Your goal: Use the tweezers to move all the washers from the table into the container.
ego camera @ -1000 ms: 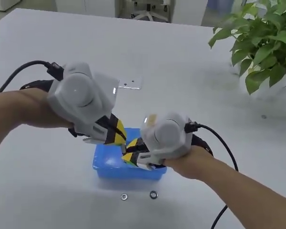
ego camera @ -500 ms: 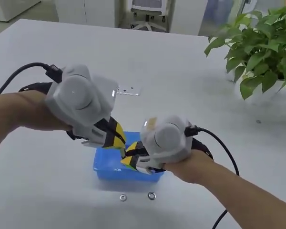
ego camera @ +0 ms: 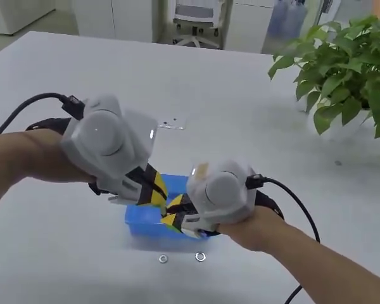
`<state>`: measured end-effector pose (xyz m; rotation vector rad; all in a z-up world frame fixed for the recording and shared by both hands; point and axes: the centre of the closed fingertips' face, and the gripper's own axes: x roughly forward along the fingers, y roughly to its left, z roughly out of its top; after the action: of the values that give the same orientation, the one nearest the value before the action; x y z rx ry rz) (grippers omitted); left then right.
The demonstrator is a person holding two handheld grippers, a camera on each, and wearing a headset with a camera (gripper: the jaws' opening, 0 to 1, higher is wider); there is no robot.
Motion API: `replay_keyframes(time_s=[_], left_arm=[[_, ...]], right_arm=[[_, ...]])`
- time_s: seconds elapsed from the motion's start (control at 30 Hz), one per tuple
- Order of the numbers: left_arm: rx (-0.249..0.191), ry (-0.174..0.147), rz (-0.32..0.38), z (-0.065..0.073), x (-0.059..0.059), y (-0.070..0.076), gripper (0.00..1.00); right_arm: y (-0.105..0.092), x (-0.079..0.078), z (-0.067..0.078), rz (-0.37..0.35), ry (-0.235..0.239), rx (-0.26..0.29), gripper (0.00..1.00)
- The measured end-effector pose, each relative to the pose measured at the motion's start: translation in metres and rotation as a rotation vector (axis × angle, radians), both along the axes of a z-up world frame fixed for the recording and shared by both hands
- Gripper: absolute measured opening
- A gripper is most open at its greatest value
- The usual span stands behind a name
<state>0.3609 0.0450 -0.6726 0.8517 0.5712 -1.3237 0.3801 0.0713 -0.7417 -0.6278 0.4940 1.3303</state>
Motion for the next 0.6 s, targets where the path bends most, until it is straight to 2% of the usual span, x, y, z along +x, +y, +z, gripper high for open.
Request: replay_keyframes(time_s=[0.27, 0.6], left_arm=[[-0.002, -0.018, 0.000, 0.007, 0.002, -0.001, 0.06], [0.000, -0.023, -0.002, 0.013, -0.008, 0.000, 0.06]], right_arm=[[-0.001, 0.000, 0.007, -0.003, -0.012, 0.009, 0.11], [0.000, -0.012, 0.012, 0.001, -0.018, 0.020, 0.11]])
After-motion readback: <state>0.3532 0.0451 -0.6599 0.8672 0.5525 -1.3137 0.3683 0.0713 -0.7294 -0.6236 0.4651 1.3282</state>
